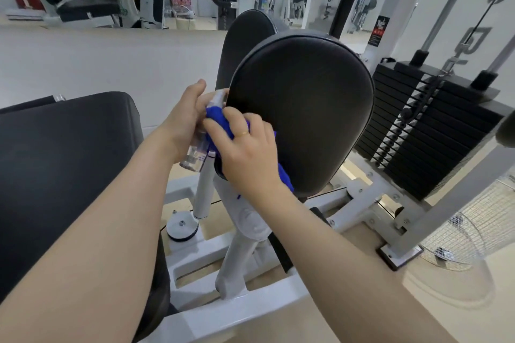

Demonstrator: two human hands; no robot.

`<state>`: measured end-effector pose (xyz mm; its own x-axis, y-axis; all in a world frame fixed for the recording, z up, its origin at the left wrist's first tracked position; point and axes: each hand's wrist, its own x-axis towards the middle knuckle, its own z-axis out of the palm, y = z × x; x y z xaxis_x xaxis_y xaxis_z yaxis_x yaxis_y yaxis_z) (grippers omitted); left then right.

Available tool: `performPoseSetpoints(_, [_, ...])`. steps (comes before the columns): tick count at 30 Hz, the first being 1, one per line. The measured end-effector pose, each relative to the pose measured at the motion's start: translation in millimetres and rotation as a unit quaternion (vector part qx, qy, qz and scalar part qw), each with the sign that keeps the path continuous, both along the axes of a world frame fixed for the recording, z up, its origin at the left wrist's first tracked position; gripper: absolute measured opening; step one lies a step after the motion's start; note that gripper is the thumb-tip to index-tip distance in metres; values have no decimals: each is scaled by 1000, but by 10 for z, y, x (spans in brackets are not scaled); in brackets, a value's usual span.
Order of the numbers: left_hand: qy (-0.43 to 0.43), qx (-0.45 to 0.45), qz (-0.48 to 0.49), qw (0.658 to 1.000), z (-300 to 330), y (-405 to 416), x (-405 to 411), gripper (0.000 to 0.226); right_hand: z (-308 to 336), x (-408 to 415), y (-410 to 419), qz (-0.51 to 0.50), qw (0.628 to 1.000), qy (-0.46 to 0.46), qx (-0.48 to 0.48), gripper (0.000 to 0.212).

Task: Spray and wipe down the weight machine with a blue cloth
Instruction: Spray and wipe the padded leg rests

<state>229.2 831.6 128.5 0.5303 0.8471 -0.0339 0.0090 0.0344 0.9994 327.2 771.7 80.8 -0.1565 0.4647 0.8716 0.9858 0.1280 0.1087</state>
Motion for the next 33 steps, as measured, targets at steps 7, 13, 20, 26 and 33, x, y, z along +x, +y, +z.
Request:
performPoseSetpoints(7, [48,16,-6,999,14,37,68,48,251,829,-334,-91,988,32,120,32])
performPoseSetpoints(13, [119,49,20,992,-46,121,62,58,-394,669,-287,-3,995,-104,11,19])
performPoseSetpoints(20, [185,61,8,981,-137,103,112,53,-147,1005,-614,28,945,-300,-130,28])
performPoseSetpoints(26, [207,65,-55,975,-134,-132,230,38,420,886,-941,-20,983,-175,-52,37])
performPoseSetpoints(33, [179,177,-1,968,468,-565,367,48,1051,984,-1368,167,958,46,-230,28])
